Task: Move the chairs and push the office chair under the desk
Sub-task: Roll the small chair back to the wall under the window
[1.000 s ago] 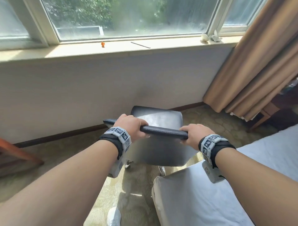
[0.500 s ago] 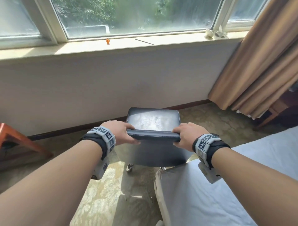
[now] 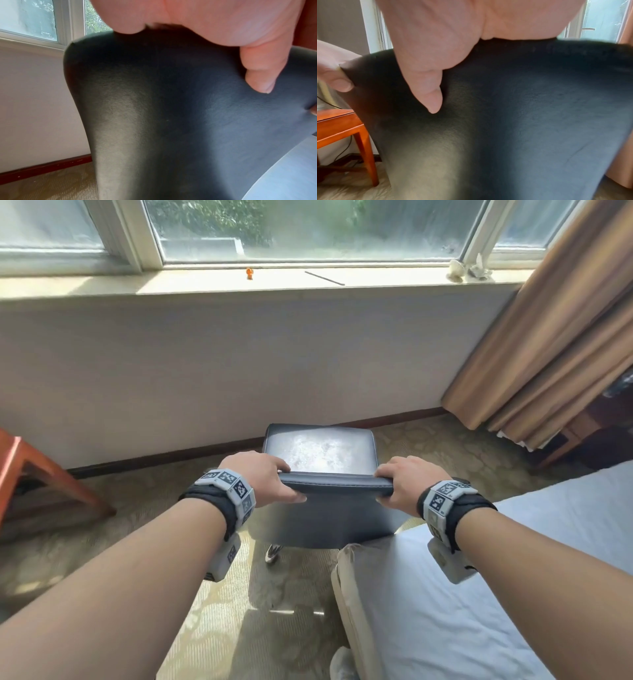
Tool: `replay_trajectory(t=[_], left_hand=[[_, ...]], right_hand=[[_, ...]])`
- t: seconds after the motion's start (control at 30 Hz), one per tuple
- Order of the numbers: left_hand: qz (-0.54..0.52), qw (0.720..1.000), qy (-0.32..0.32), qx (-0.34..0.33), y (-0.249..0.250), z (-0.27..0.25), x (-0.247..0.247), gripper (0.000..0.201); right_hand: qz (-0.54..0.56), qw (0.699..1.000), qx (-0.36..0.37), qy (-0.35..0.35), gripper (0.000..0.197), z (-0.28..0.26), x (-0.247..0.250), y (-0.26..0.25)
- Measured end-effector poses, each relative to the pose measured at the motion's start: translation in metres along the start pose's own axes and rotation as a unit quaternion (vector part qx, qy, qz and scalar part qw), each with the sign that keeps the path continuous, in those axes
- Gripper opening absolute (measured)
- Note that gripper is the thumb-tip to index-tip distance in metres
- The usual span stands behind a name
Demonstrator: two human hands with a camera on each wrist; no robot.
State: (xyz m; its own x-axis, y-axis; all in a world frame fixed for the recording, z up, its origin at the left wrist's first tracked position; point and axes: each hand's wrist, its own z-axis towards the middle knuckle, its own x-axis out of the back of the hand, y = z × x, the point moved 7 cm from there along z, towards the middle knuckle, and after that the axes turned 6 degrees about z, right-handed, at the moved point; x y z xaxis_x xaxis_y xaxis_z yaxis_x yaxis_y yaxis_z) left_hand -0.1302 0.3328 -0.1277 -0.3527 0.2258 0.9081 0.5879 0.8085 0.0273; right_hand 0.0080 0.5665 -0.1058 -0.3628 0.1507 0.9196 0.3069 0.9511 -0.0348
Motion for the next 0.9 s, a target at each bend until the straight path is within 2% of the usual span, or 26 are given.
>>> replay_trajectory(t=[0.23,0.9], left_hand=[[-0.017,0.999,0.006,0.035,-0.030,-0.037,-0.013,0.092],[-0.065,0.979,0.002,0.193,-0.063,-0.155,-0.061,0.084]], right_hand=[[-0.013,1.000,0.021,0.000,0.033,-0.011,-0.007,-0.040],[-0.064,0.976,0.210,0.002,0.033,-0.030,-0.026,-0.109]])
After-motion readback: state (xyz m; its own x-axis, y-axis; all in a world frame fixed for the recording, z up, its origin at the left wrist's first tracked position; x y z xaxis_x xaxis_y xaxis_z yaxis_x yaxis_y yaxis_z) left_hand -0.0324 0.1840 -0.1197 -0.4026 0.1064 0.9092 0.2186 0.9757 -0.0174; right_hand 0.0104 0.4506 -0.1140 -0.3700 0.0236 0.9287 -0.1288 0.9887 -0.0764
